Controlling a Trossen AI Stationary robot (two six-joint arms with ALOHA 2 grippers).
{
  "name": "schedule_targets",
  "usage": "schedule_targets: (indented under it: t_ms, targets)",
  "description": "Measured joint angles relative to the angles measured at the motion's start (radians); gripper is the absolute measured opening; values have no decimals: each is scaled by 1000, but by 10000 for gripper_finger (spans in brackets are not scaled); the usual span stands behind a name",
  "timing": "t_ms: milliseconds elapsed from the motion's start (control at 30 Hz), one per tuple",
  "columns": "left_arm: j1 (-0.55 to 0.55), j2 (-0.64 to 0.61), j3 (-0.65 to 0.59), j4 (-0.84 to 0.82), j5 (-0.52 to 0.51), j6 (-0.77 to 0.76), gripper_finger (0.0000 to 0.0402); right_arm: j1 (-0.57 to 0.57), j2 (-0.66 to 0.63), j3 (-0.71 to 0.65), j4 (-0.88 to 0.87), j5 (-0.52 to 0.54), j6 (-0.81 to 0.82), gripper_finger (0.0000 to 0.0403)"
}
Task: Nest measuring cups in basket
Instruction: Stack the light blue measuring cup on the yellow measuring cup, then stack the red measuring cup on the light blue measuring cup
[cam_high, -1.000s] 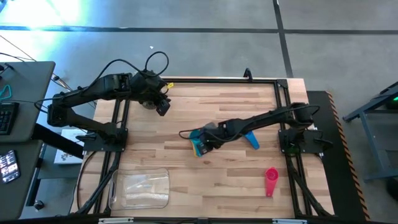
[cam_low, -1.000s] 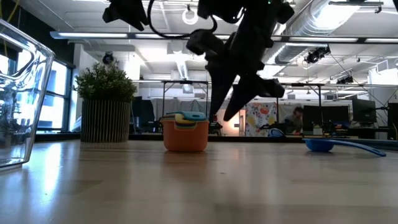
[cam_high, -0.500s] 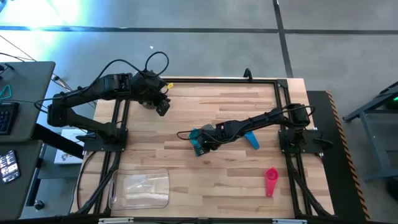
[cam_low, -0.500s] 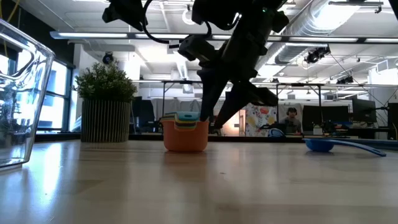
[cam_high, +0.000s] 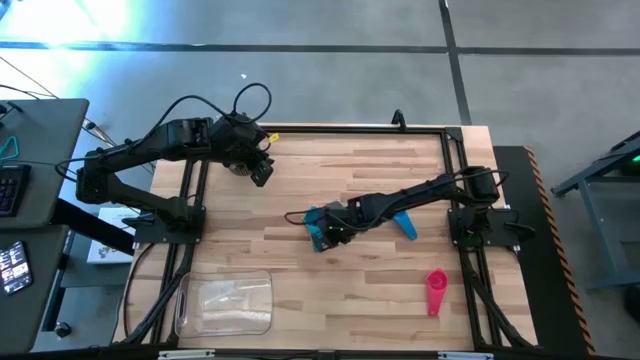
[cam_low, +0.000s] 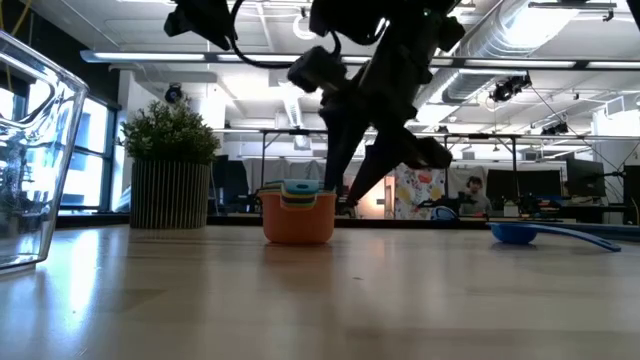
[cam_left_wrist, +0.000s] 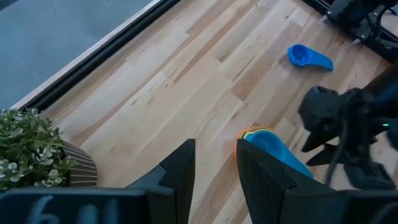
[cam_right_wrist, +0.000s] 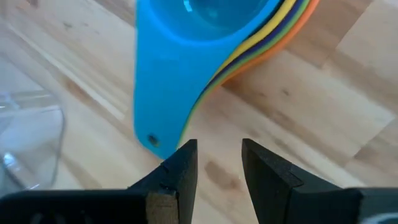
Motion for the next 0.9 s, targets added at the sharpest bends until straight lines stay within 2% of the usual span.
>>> schedule_targets:
  t_ms: [167,333,633,900]
  targets:
    - [0,0,0,-24,0,0,106,28,-44,0,-24,-2,42,117]
    - [0,0,0,-29,0,22,106,69,-107,0,-131,20,92,117]
    - [0,0,0,-26,0,25,106,137,-243,0,-426,159,174,117]
    - [0,0,0,-15,0,1,106,214,-316,0,-732,191,242,117]
